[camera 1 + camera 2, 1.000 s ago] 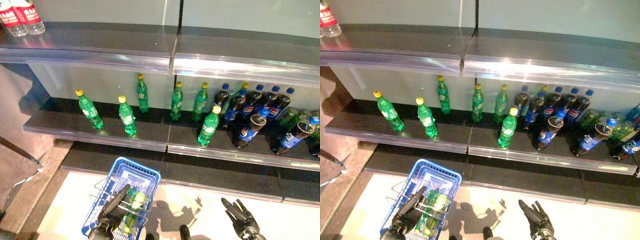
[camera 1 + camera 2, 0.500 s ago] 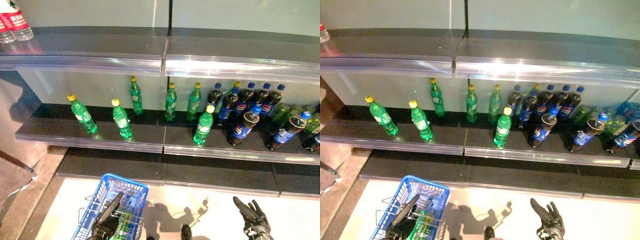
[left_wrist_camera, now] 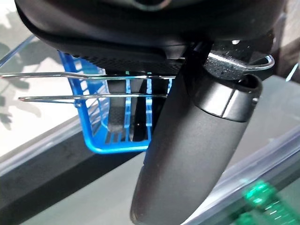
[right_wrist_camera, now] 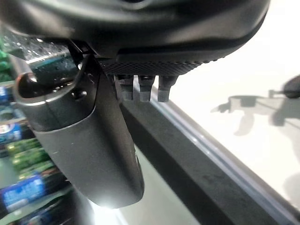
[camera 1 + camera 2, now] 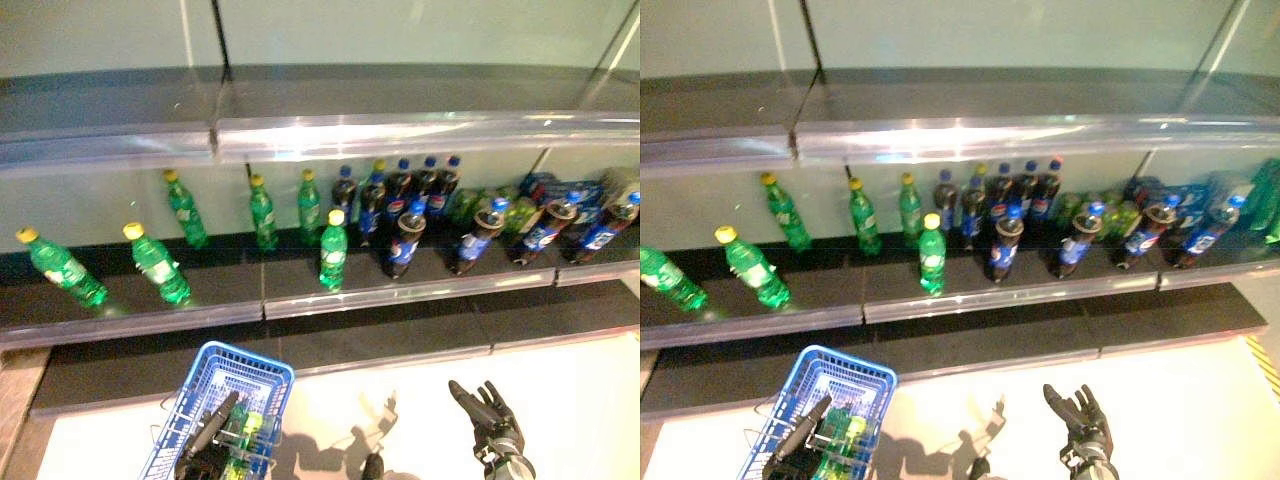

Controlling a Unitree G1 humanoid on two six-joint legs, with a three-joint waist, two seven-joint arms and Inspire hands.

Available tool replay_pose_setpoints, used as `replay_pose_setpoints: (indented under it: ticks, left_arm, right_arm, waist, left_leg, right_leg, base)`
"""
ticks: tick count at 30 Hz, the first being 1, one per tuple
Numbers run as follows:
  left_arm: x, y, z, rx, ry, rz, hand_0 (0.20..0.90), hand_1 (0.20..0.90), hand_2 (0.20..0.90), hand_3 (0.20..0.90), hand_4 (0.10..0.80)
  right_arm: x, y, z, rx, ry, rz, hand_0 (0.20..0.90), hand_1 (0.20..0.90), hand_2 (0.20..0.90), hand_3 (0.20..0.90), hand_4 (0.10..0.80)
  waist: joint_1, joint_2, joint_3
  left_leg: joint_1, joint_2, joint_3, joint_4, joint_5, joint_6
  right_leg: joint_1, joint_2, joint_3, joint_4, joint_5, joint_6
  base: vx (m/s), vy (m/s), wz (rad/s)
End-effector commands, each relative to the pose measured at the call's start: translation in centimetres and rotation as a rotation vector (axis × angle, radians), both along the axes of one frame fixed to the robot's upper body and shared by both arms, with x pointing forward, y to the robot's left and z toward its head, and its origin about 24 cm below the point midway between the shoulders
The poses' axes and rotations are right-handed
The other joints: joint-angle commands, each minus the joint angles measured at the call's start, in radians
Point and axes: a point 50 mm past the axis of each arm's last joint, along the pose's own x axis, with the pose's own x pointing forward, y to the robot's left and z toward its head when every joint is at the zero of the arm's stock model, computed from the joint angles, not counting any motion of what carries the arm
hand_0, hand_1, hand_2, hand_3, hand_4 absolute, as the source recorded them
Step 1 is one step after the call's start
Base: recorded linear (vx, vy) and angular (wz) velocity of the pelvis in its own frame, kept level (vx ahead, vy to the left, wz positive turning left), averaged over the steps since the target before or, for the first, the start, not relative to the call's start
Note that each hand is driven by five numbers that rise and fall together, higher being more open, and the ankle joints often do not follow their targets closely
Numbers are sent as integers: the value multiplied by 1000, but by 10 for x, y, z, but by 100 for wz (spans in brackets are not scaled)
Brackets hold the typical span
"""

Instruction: Pick up the drink and place into the basket.

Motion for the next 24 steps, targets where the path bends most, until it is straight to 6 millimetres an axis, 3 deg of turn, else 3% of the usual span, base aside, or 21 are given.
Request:
replay_pose_setpoints:
  ticks: [1,2,3,5,6,7,8,10,12,14,17,20,22,24]
  left_arm:
    - [75,40,67,170,-448,78,300,300,300,200,100]
    - [74,36,63,157,-434,94,300,300,300,200,100]
    - [73,35,61,149,-428,103,300,300,300,200,100]
    - [63,38,54,147,-388,150,300,300,300,200,100]
    - [62,38,54,146,-386,155,300,300,300,200,100]
    - [50,45,47,140,-354,207,300,300,300,200,100]
    - [44,49,44,138,-339,227,300,300,300,200,100]
    - [33,54,39,137,-311,249,300,300,300,200,100]
    - [27,57,37,137,-292,253,300,300,300,200,100]
    - [20,58,33,135,-275,262,300,300,300,200,100]
    - [19,58,32,130,-276,266,300,300,300,200,100]
    - [21,58,31,125,-279,272,300,300,300,200,100]
    - [19,56,29,120,-286,286,300,300,300,200,100]
    - [17,57,29,131,-291,307,300,300,300,200,100]
  right_arm:
    - [36,-20,48,-197,-219,55,900,900,900,900,800]
    - [37,-24,54,-219,-233,67,900,900,900,900,800]
    - [37,-25,57,-229,-241,74,900,900,900,900,800]
    - [41,-26,62,-250,-265,120,900,900,900,900,800]
    - [42,-26,63,-251,-267,124,900,900,900,900,800]
    - [49,-21,67,-257,-281,170,900,900,900,900,800]
    - [52,-19,68,-260,-286,190,900,900,900,900,800]
    - [55,-14,69,-268,-288,221,900,900,900,900,800]
    - [59,-11,69,-272,-290,230,900,900,900,900,800]
    - [66,0,70,-262,-288,241,900,900,900,900,800]
    - [68,9,68,-262,-290,258,900,900,900,900,800]
    - [69,13,68,-271,-296,280,900,900,900,900,800]
    - [73,18,70,-280,-302,312,900,900,900,900,800]
    - [75,23,69,-287,-304,351,900,900,900,900,800]
  waist:
    - [-19,34,-54]
    - [-24,31,-43]
    - [-25,24,-40]
    - [-14,10,-37]
    - [-13,9,-39]
    - [1,12,-45]
    - [8,17,-48]
    - [25,24,-58]
    - [41,35,-61]
    - [67,59,-70]
    - [98,74,-64]
    - [126,69,-54]
    - [143,60,-53]
    - [150,52,-57]
  left_leg:
    - [-107,9,-99,85,-31,-14]
    - [-140,44,-124,149,24,-36]
    - [-161,46,-154,196,33,-33]
    - [-187,-32,-270,272,-22,-1]
    - [-191,-41,-280,274,-23,2]
    - [-193,-121,-353,294,-64,24]
    - [-192,-151,-373,299,-84,33]
    - [-197,-202,-406,280,-108,52]
    - [-182,-233,-440,224,-127,62]
    - [-150,-265,-495,72,-67,54]
    - [-193,-295,-496,-23,46,18]
    - [-279,-323,-481,4,80,5]
    - [-293,-341,-479,55,54,25]
    - [-263,-335,-480,78,17,55]
  right_leg:
    - [61,-70,-2,65,-103,73]
    - [74,-62,-14,74,-117,50]
    - [77,-60,-9,72,-121,40]
    - [74,-54,36,61,-122,28]
    - [70,-54,40,59,-119,27]
    - [66,-36,74,49,-124,23]
    - [69,-24,85,47,-130,23]
    - [71,-4,95,41,-134,25]
    - [76,16,100,43,-136,29]
    - [77,57,96,53,-134,45]
    - [105,90,93,45,-136,60]
    - [132,105,102,40,-158,57]
    - [125,109,92,64,-184,49]
    - [104,91,61,134,-182,49]
  base:
    - [79,-436,-70]
    - [76,-396,-62]
    - [128,-518,-67]
    - [134,-338,-56]
    - [198,-276,-90]
    - [226,-257,-114]
    - [285,-312,-146]
    - [226,-212,-105]
    - [262,-205,-73]
    - [338,-219,-96]
    - [274,-102,-132]
    - [240,-24,-37]
    - [257,38,-34]
    - [270,72,-64]
